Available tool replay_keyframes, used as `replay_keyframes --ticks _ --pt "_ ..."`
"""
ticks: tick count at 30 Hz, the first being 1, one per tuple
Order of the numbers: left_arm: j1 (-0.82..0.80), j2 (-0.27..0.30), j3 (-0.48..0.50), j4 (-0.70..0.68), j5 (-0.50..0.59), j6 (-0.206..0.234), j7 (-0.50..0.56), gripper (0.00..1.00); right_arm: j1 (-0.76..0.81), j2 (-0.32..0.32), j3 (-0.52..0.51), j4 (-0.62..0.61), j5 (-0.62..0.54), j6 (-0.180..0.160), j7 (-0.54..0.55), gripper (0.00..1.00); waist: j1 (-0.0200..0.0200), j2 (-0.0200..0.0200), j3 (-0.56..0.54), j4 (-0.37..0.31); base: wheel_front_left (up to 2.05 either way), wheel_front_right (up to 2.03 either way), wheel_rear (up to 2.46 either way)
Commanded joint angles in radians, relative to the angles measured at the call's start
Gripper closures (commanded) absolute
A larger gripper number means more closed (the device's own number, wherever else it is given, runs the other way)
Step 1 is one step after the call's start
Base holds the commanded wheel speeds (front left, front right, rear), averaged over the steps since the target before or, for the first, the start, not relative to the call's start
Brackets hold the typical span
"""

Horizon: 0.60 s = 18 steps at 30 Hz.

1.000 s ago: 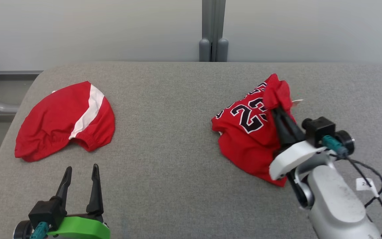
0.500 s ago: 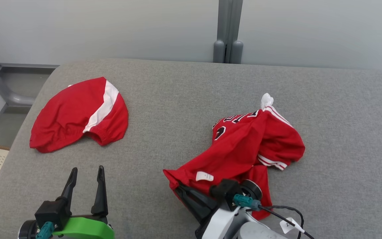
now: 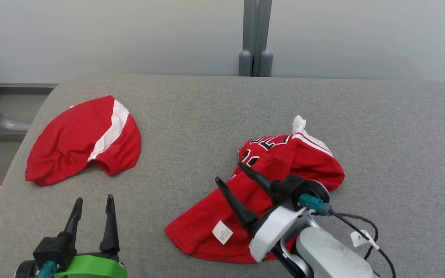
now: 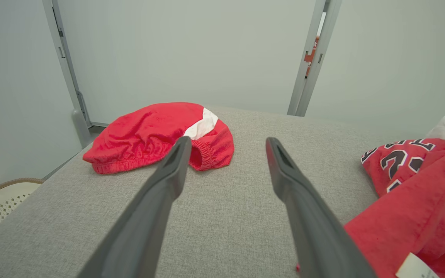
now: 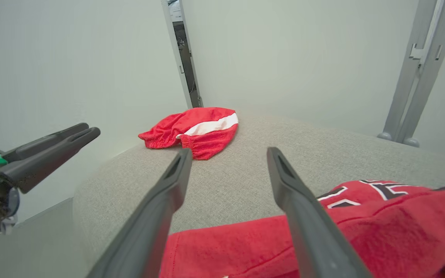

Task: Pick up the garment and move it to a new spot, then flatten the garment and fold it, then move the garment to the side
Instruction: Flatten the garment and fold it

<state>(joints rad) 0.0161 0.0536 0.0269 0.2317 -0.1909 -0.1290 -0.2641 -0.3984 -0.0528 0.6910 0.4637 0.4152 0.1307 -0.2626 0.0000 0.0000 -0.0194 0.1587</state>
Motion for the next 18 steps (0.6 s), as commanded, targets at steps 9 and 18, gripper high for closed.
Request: replay_keyframes --ticks 9,18 --pt "0.017 -0.001 0.004 -0.012 0.002 -0.003 -0.001 0.00 -0.011 -0.108 -0.239 -0.016 -0.088 0.000 -0.003 0.00 0.0000 0.0000 0.004 -0.024 0.00 0.00 0.00" --pt "-0.001 -0.003 -0.010 -0.007 -0.006 -0.003 -0.001 0.00 -0.172 -0.115 -0.315 0.158 -0.139 0.000 0.045 0.00 0.0000 0.0000 0.024 0.000 0.00 0.00 0.00"
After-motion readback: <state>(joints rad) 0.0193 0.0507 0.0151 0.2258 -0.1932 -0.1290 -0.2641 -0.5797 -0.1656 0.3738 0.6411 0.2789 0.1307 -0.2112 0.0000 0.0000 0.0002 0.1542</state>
